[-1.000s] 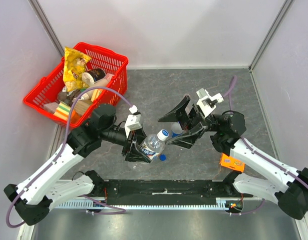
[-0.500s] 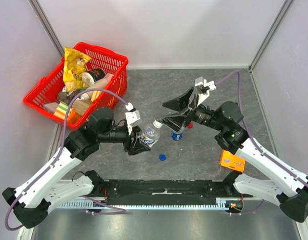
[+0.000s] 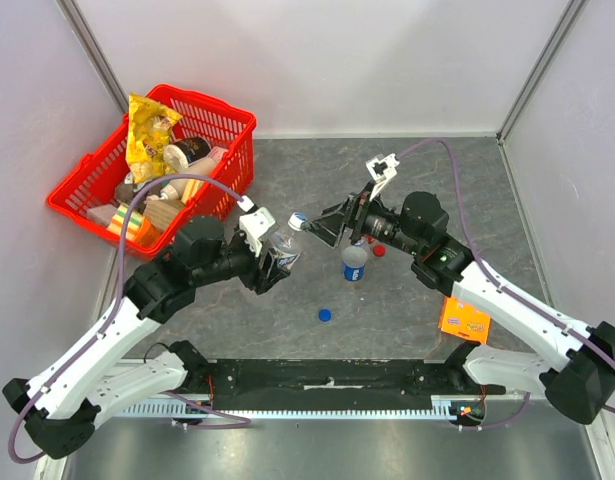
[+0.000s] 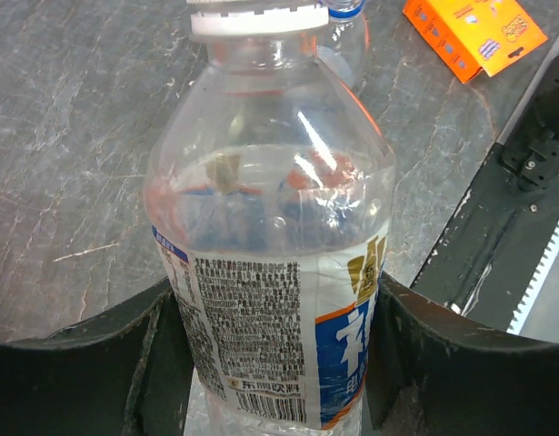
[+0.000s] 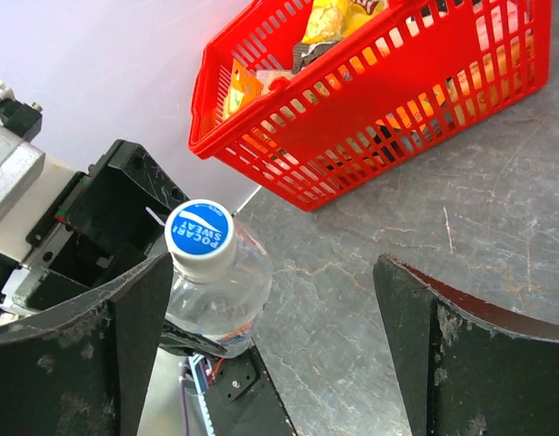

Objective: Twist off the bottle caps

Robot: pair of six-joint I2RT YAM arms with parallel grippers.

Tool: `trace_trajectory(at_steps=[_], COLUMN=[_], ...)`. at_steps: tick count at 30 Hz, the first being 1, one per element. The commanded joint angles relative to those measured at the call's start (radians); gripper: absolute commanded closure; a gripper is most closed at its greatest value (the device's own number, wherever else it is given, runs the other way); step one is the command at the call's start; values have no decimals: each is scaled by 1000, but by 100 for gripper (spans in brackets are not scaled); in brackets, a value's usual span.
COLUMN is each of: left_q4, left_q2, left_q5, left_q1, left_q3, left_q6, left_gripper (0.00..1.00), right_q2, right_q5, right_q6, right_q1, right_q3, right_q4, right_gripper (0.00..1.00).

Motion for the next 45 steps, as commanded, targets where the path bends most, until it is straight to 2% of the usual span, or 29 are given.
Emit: trace_trajectory(at_steps=[1,11,14,16,18,24,29,38,45], left_q4=[-18,-18,-17,-17,-18,-18,-18,-20,-37], left_q2=[22,41,42,45,48,53,54,36,33], left_q5=[-74,-63,-63,-60,-57,-60,-57,-10,136], left_q1=[-1,-1,-1,-1,-1,1,-1,-1,-1], left_q3=[20,15,17,18,23,28,29,37,51], left_q6=[-19,-14,-11,-8,-5,1,-3,-13,-11], left_gripper=[98,98,98,98,98,98,98,98,98], right_q2=[41,123,139,149,156,162,160,113,67], right_q5=[-23,-84,-95,-107,-118,-138,-168,-204,-263], right_q6=[65,114,125,131,136,145,154,143,87], right_q1=[1,7,9,11,11,12,12,11,12], right_q3=[63,76,79,82,79,77,68,13,-41], right_q4=[76,152,158,162,173,188,219,303,394], right_gripper=[4,17,28,32,43,67,100,100,100])
